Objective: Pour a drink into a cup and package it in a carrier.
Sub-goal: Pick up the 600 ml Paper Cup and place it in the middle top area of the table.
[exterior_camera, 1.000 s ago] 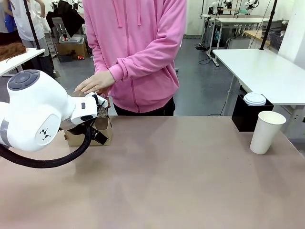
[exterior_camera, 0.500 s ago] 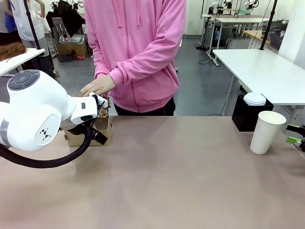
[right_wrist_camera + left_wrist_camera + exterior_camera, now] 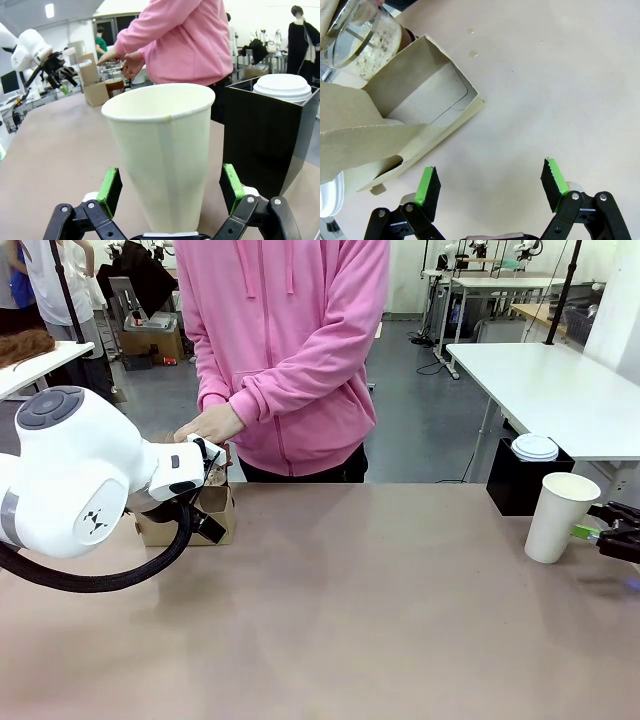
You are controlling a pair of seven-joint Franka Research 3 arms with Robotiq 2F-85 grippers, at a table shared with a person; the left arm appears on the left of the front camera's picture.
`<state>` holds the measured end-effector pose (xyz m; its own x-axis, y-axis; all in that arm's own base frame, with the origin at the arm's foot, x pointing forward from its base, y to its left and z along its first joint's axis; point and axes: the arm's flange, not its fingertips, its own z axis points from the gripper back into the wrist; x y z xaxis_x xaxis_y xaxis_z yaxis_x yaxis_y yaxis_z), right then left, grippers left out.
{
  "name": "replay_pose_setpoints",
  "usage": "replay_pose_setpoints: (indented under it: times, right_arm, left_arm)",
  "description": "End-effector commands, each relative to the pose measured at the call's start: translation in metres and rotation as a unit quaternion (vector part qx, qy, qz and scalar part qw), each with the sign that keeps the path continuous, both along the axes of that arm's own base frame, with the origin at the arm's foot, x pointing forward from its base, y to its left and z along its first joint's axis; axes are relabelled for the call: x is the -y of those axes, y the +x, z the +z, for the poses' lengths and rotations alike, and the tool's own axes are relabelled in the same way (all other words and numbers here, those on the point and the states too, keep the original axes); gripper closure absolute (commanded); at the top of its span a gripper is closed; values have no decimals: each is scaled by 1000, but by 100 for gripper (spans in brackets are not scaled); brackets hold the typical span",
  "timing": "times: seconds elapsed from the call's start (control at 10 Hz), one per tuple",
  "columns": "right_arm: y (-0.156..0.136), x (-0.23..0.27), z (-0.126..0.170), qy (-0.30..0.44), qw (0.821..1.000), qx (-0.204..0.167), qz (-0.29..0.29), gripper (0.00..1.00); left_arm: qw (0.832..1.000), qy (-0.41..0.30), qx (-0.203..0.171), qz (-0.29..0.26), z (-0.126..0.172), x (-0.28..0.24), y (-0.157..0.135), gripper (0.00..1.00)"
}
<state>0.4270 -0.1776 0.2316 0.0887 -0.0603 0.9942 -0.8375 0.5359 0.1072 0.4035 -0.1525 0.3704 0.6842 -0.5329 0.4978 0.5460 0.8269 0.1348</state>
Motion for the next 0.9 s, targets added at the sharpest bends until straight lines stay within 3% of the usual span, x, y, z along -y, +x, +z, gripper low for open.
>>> replay_pose_setpoints:
  times: [0.0,0.8]
  right_arm:
    - [6,-14,-2,-7,1000,13,-23,0]
    - [33,-50,-13,5,1000,-10,-4,0]
  left_arm:
    - [1000,-1,0,0,0,-1,0,0]
    - [1000,-1,0,0,0,-1,0,0]
